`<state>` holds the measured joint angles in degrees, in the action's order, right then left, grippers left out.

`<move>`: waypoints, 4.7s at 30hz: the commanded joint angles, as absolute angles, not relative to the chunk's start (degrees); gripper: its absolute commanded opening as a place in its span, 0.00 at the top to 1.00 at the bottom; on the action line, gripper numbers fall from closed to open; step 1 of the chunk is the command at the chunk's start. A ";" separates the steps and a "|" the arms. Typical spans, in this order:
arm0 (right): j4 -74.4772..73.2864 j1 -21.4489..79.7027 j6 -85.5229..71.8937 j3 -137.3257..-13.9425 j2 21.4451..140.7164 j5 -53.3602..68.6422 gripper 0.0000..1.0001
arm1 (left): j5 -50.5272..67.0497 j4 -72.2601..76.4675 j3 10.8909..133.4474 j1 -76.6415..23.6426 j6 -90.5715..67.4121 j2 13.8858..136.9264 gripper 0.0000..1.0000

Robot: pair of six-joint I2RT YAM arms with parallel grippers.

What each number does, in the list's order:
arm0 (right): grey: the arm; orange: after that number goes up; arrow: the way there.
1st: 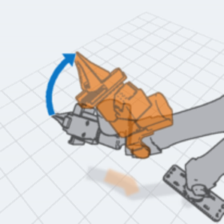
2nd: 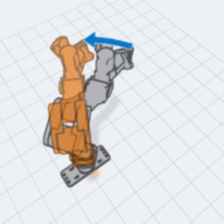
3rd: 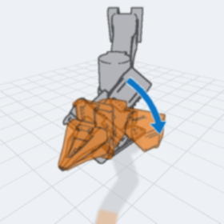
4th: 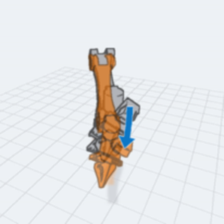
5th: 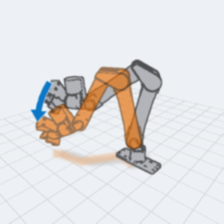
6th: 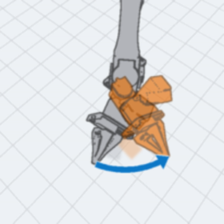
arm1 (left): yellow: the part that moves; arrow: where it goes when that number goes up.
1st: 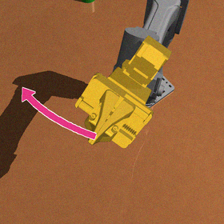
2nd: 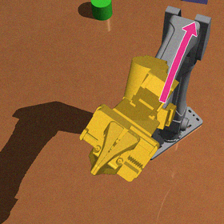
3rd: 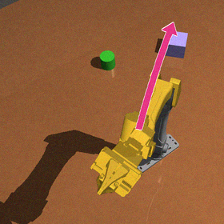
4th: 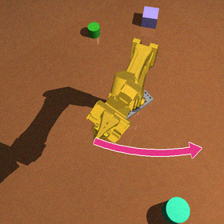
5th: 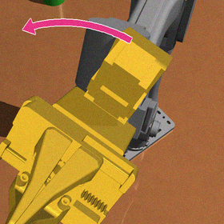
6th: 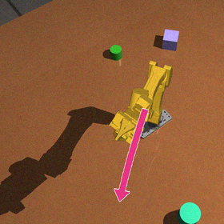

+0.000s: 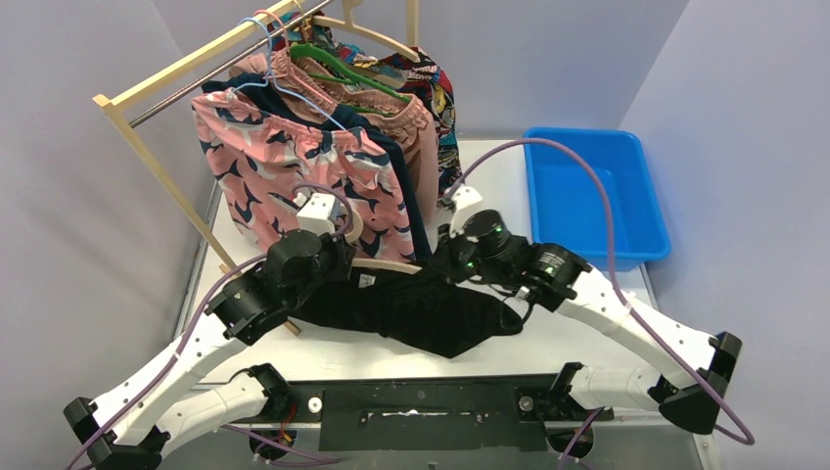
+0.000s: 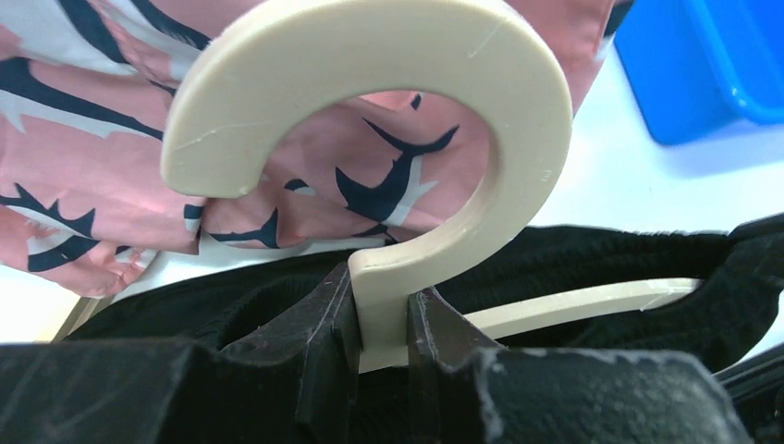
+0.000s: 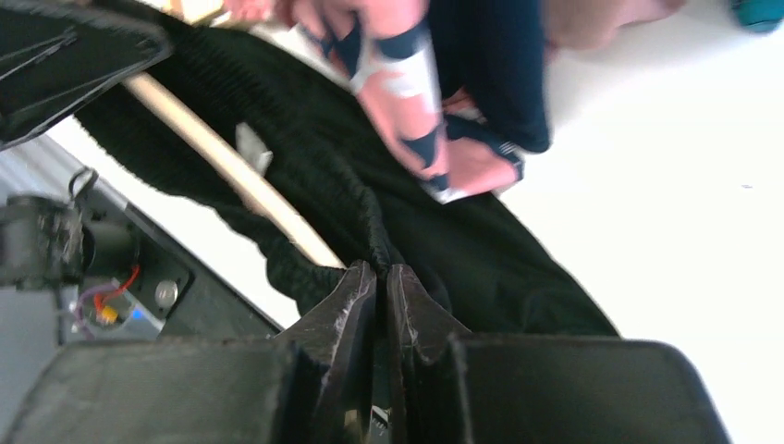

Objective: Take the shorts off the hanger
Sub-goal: Remove the shorts from the hanger, then place the hanger on the clothes rod.

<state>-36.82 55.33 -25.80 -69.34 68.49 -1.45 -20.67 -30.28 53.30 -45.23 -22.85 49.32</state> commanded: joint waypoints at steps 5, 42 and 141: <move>-34.80 40.72 -22.10 -65.67 61.81 -4.43 1.00 | -33.71 -23.45 55.49 -45.09 -24.95 45.85 1.00; -18.38 31.90 -3.26 -46.94 44.05 22.56 0.37 | -27.94 -18.55 51.81 -45.07 -29.94 45.95 1.00; 10.82 53.94 -5.52 -88.76 81.62 14.34 1.00 | -30.73 -29.44 34.19 -45.09 -45.97 28.71 0.31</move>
